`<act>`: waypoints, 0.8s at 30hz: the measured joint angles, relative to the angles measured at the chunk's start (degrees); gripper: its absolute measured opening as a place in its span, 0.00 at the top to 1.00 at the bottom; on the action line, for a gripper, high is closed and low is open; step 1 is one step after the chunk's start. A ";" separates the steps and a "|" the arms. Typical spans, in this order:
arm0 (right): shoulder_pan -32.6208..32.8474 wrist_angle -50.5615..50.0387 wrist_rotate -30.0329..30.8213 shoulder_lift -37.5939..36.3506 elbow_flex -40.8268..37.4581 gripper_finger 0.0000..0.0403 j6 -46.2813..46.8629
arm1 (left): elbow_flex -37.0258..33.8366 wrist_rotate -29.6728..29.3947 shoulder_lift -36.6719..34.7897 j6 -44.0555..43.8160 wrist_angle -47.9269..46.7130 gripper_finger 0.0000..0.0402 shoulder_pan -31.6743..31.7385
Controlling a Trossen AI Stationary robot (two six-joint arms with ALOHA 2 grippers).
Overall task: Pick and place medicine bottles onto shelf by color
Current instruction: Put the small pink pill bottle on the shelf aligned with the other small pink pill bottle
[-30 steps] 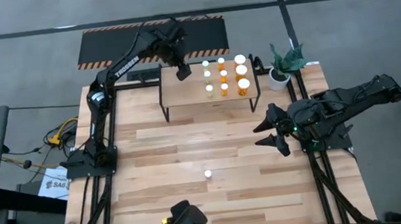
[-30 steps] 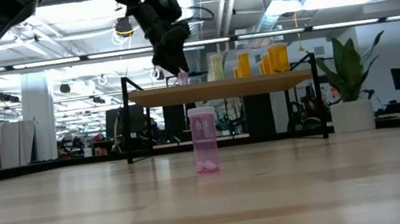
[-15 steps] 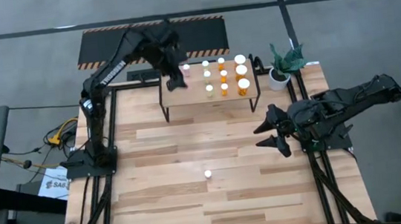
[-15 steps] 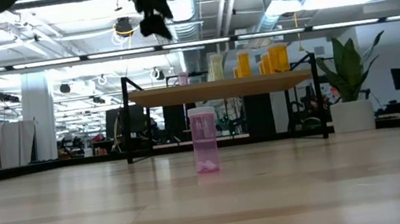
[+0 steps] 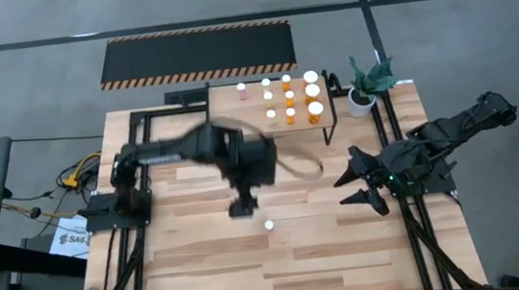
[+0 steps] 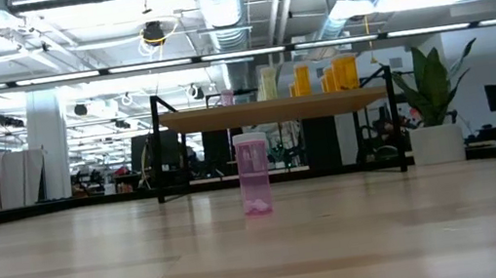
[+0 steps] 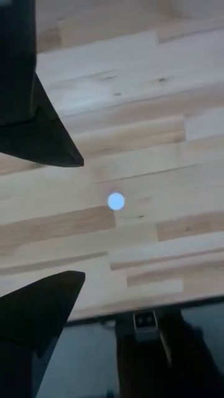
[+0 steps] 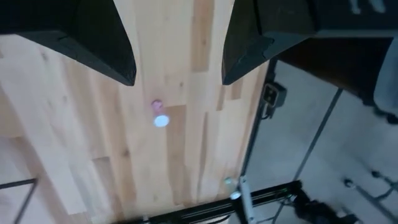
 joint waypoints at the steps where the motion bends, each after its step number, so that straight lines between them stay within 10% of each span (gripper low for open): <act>1: 0.82 0.01 0.00 0.00 0.00 0.35 -0.03 | -1.08 -2.04 -0.01 -0.63 1.89 0.32 -1.92; 24: 10.47 0.54 4.54 0.04 0.00 0.35 0.66 | -46.98 -12.64 -1.36 -1.95 48.38 0.32 -9.91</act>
